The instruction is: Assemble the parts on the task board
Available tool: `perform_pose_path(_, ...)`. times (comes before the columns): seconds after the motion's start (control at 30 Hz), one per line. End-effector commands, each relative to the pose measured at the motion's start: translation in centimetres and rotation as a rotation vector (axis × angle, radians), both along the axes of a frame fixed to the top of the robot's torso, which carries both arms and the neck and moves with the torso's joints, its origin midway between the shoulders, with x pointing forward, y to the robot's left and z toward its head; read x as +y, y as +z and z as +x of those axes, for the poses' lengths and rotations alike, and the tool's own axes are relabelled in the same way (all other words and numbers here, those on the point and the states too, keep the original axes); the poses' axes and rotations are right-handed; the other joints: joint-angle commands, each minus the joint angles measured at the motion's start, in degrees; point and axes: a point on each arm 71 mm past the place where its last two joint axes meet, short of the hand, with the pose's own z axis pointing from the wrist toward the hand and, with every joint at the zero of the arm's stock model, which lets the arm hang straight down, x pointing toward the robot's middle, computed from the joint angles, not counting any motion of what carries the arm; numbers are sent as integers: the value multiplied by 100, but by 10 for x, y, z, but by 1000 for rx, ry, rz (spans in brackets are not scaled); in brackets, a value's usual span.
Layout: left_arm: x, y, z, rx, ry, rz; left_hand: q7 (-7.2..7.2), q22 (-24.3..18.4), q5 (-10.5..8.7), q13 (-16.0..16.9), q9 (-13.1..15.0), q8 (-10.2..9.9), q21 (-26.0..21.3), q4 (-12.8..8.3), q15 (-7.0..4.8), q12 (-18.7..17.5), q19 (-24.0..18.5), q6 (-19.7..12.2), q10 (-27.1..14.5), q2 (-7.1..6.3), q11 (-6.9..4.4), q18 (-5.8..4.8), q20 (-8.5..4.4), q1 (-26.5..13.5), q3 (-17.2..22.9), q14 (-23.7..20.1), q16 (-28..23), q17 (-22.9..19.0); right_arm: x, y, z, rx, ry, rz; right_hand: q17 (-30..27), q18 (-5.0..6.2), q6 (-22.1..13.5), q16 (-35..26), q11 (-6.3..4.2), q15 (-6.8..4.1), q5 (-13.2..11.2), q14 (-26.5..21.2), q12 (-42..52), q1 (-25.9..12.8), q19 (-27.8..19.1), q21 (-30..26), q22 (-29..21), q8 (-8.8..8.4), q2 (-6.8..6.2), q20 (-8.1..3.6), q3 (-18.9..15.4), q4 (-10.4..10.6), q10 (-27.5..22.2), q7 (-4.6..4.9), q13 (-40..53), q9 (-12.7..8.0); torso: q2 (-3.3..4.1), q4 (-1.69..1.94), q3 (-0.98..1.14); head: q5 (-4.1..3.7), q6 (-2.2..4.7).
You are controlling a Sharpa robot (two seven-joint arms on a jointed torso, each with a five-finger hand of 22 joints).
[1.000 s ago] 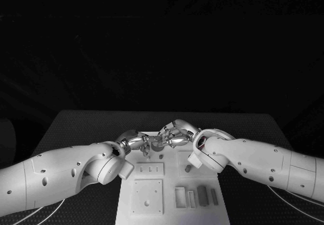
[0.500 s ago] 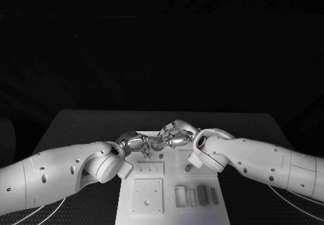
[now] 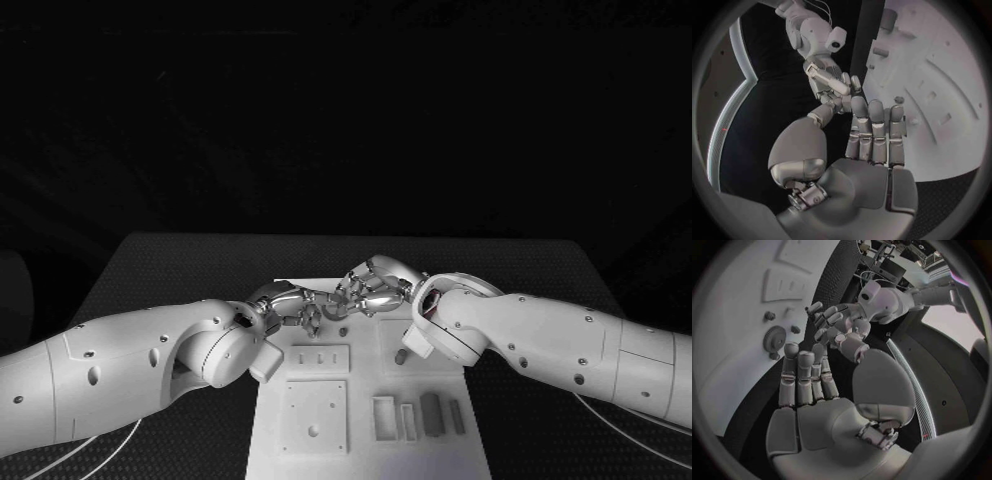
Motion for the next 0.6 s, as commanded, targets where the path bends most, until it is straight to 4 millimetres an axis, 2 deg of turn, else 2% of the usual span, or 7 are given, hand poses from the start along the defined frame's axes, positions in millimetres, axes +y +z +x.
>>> perform_pose_path(0.03,-3,-1,-2,20,-28,-18,16,115,123,8,-20,-37,-36,-46,10,39,-63,-58,-69,-32,8,-44,-522,-105,-5,-62,45,-10,1,0,-1,-1,19,-5,9,80,123,34,20,-42,15,1,-36,-21,40,29,116,71,68,8,8,-19,36,50,9,191,-2,5,-1,-2,-2)
perform_pose_path(0.3,-3,-1,-2,28,-26,-28,41,115,327,9,-45,-52,-39,26,28,96,-88,-121,-136,-61,31,-44,-502,-304,-7,-121,88,-17,1,0,-1,0,20,-7,13,80,124,34,19,-43,14,0,-39,-26,39,31,116,69,74,7,7,-26,38,50,13,193,-2,1,-1,-2,-10)
perform_pose_path(0.6,-1,-1,-1,32,-21,-19,42,116,336,9,-49,-54,-39,18,28,109,-92,-131,-147,-48,32,-43,-504,-304,9,-129,99,-17,-1,0,0,-7,12,-9,18,80,127,35,18,-44,14,0,-42,-31,40,34,116,67,84,5,4,-35,41,49,18,196,-1,3,-2,-12,-11)
